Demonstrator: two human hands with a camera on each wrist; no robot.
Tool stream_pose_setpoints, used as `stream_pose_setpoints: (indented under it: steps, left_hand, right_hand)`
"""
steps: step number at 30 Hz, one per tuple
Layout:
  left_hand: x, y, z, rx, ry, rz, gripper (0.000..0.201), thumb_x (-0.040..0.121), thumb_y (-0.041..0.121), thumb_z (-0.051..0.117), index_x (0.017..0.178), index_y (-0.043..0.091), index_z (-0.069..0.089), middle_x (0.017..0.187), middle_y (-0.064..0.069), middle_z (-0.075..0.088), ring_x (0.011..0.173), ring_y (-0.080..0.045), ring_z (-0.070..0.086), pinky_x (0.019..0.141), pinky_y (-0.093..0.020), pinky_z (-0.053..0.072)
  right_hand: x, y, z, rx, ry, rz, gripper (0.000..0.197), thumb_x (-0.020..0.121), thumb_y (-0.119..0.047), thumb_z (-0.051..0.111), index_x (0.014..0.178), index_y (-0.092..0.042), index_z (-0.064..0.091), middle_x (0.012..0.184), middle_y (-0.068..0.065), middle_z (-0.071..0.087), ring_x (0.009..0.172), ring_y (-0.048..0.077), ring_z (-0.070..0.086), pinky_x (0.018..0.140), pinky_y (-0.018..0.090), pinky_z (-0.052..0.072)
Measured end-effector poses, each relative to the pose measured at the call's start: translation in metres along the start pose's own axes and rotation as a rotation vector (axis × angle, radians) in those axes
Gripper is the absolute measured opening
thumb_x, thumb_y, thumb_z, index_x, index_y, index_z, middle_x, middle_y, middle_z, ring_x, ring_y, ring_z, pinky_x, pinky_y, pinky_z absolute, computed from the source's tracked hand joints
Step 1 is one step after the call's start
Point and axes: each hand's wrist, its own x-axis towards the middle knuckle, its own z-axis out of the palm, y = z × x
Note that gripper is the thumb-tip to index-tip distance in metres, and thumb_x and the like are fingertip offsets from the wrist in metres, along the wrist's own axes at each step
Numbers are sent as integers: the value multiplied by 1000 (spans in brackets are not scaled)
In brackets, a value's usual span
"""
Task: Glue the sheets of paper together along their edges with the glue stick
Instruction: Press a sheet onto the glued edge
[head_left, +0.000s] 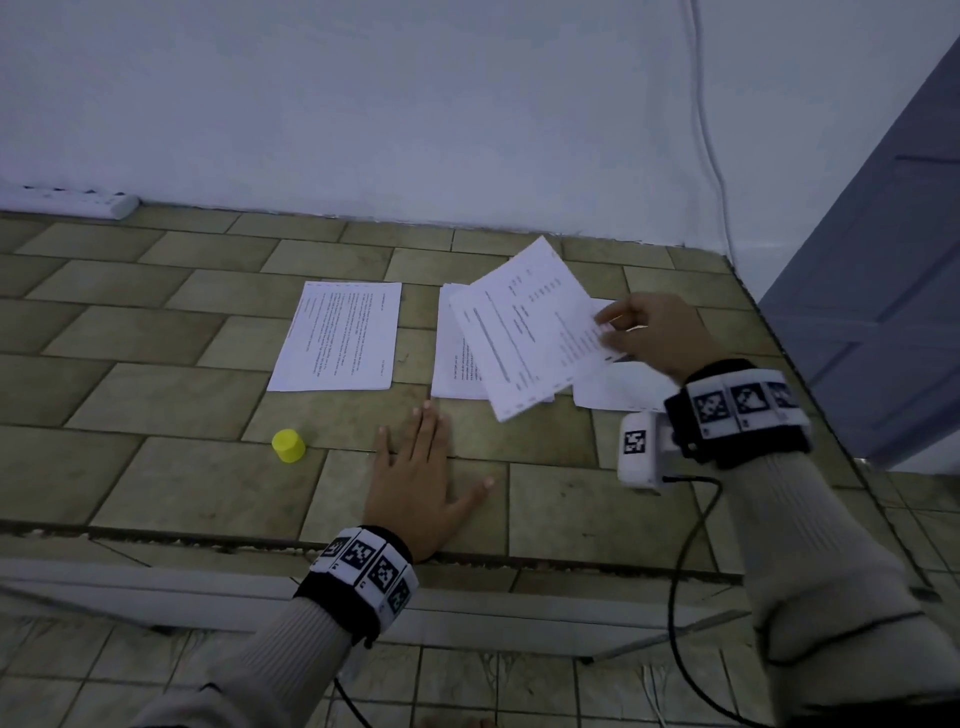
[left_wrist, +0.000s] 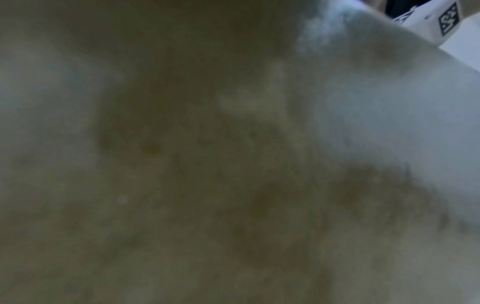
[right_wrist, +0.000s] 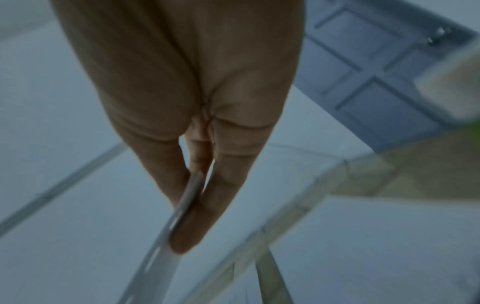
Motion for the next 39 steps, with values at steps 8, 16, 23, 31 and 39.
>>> stream_pose_setpoints:
  steps: [8,16,23,31,39]
  left_hand:
    - [0,-1,1,24,-15,-7,106,76,80,-11,156,12,-1,163,-4,-13,149,-17,-16,116,-47,-15]
    - [0,-2,3,36,4,-9,102,79,79,-8,156,12,3,163,-4,-8,149,-17,-13,118,-49,-12]
    - [1,-1,4,32,4,-14,101,80,78,-6,156,12,4,164,-4,-7,150,-18,-12,118,-50,-10]
    - [3,-2,3,40,-26,-20,106,75,80,-14,156,14,3,164,-2,-6,149,-16,-12,118,-50,-10]
    - [14,-12,-32,-552,-56,-37,80,91,73,30,150,19,31,156,-1,32,145,-16,25,120,-45,18]
  right_hand:
    - [37,28,86,88,101,212,18,79,-6,74,95,-8,66,89,8,62,95,27,64,90,45,53]
    - [38,24,105,-167,77,147,32,83,-14,72,111,-6,62,113,12,63,106,25,59,80,23,41]
    - [42,23,109,-380,-28,135,40,85,-20,70,120,-7,56,125,13,56,116,26,53,89,29,42]
    - [34,16,110,-490,-18,151,36,91,-28,62,123,-13,55,131,16,42,122,31,44,95,38,43]
    - [-25,4,51,-175,437,-294,22,88,-16,64,109,-10,62,113,8,58,101,17,54,82,17,32]
